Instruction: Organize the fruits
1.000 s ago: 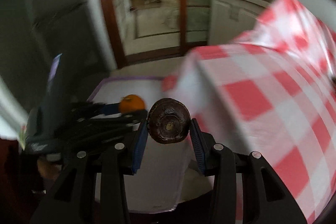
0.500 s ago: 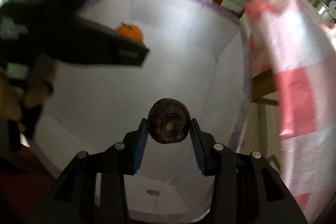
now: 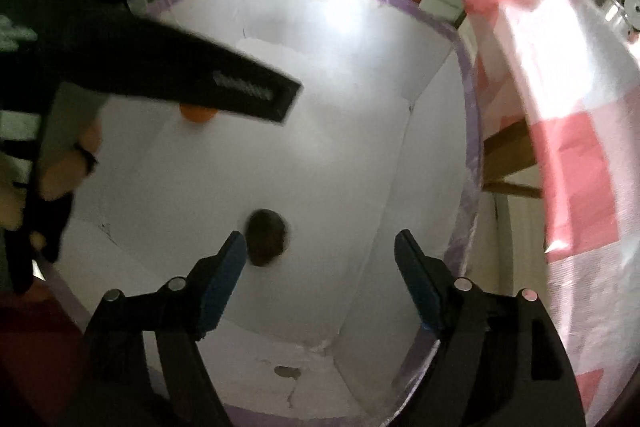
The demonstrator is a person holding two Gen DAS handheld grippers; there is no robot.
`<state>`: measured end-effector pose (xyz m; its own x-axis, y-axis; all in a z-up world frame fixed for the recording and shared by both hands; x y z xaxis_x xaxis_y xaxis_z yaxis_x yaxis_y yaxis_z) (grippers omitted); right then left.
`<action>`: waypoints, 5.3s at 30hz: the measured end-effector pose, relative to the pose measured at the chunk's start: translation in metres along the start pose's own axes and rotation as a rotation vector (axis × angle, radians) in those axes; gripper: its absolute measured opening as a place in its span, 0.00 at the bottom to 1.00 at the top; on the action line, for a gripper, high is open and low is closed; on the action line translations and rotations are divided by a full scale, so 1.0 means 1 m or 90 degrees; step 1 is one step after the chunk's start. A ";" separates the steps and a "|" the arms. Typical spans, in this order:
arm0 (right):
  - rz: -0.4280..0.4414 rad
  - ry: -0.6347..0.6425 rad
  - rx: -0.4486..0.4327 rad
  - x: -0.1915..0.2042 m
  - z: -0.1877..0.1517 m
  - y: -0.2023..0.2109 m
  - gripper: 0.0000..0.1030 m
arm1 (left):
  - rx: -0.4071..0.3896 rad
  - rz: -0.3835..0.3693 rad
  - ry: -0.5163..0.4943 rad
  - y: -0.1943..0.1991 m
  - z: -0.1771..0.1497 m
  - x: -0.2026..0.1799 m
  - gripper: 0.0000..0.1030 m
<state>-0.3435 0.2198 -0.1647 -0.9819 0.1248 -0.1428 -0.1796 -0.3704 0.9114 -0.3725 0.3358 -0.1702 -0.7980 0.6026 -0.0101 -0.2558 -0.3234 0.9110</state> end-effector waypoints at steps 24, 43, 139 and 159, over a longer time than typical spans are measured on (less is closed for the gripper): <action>-0.229 -0.309 -0.461 -0.153 -0.043 0.278 0.84 | -0.540 -0.190 -0.138 0.258 0.097 -0.158 0.99; -0.358 -0.884 -0.332 -0.417 -0.312 0.272 0.84 | -0.196 -0.346 -0.453 0.141 0.076 -0.526 0.99; -0.183 -0.693 -0.153 -0.518 -0.198 0.226 0.40 | -0.100 -0.446 -0.355 0.123 0.091 -0.511 0.98; -0.255 -0.738 -0.168 -0.427 -0.266 0.204 0.42 | -0.115 -0.330 -0.424 0.120 0.085 -0.586 0.87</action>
<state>0.0228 -0.1534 -0.0206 -0.2481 0.9565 0.1533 -0.5907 -0.2748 0.7587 0.1103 0.0059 -0.0200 -0.0848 0.9901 -0.1114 -0.6270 0.0339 0.7783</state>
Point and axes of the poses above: each gripper's, at about its wrist camera, not at the fingertips, and y roughly against the way its jaws point, x to its left, z to its top, the point moved 4 cm from there along -y, roughly the way its jaws point, and after that the axes turned 3 degrees about z, right-handed, at the moved point
